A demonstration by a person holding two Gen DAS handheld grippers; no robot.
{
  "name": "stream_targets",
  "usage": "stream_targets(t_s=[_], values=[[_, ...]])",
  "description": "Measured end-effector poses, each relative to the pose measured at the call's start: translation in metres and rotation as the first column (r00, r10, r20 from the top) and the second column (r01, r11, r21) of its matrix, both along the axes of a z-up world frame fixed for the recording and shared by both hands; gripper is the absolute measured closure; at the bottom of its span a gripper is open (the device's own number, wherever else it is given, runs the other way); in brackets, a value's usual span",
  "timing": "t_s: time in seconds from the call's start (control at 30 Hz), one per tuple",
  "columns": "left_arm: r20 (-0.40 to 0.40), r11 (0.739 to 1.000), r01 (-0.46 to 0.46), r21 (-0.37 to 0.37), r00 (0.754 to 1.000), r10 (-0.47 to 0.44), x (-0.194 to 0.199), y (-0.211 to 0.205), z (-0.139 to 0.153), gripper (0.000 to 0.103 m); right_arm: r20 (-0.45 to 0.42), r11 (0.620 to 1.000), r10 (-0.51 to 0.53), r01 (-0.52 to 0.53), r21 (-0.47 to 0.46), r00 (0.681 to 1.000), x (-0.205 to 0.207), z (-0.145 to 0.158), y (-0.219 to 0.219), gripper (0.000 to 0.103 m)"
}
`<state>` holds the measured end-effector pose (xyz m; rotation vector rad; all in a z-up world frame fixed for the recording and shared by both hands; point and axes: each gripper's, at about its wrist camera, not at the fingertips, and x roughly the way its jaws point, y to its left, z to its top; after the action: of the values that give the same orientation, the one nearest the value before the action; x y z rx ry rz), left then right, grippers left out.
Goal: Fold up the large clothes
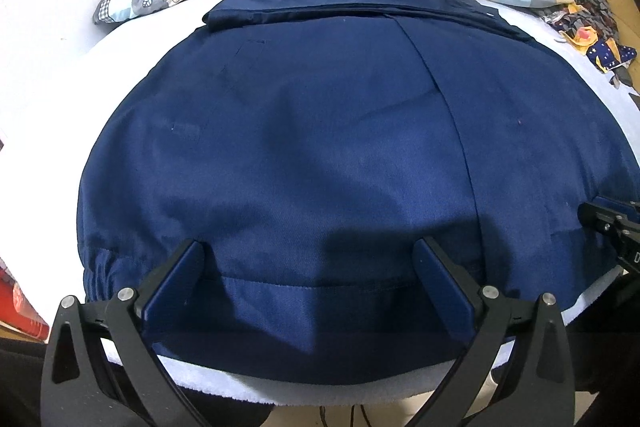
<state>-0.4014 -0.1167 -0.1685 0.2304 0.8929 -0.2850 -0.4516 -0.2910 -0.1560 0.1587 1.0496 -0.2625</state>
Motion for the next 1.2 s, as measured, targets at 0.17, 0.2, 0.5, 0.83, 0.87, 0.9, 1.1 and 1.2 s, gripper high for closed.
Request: stream_targets(t_s=[0.17, 0.2, 0.5, 0.83, 0.87, 0.9, 1.1, 1.2], values=[[-0.024, 1.0, 0.002, 0.004, 1.0, -0.002, -0.003, 0.002, 0.001, 0.0, 0.018, 0.999, 0.002, -0.003, 0.036, 1.0, -0.006, 0.0, -0.003, 0.061], [-0.033, 1.0, 0.003, 0.004, 0.999, -0.003, -0.004, 0.003, 0.0, 0.0, 0.02, 0.999, 0.009, -0.009, 0.045, 1.0, -0.007, 0.0, -0.003, 0.053], [-0.081, 1.0, -0.016, -0.018, 0.997, 0.015, -0.006, 0.003, 0.005, 0.0, 0.007, 0.993, 0.117, -0.117, 0.033, 0.993, -0.013, 0.009, 0.023, 0.037], [-0.022, 0.992, 0.08, -0.098, 0.996, -0.082, -0.008, 0.025, 0.045, 0.0, 0.176, 0.984, -0.103, 0.074, 0.164, 0.979, -0.058, 0.05, -0.049, 0.035], [-0.042, 0.99, 0.089, -0.109, 0.995, -0.094, -0.004, 0.031, 0.048, 0.0, 0.177, 0.979, -0.128, 0.096, 0.18, 0.976, -0.062, 0.052, -0.06, 0.035], [-0.071, 0.988, 0.094, -0.124, 0.992, -0.103, 0.001, 0.044, 0.051, 0.0, 0.179, 0.974, -0.147, 0.111, 0.197, 0.973, -0.067, 0.055, -0.072, 0.035], [-0.246, 0.961, -0.053, -0.273, 0.969, -0.017, 0.033, 0.118, 0.045, 0.0, 0.117, 0.828, -0.333, 0.231, 0.512, 0.935, -0.112, 0.037, -0.157, 0.04], [-0.362, 0.896, -0.201, -0.396, 0.931, 0.049, 0.05, 0.151, 0.032, 0.0, 0.08, 0.768, -0.39, 0.276, 0.578, 0.917, -0.114, 0.022, -0.169, 0.051]])
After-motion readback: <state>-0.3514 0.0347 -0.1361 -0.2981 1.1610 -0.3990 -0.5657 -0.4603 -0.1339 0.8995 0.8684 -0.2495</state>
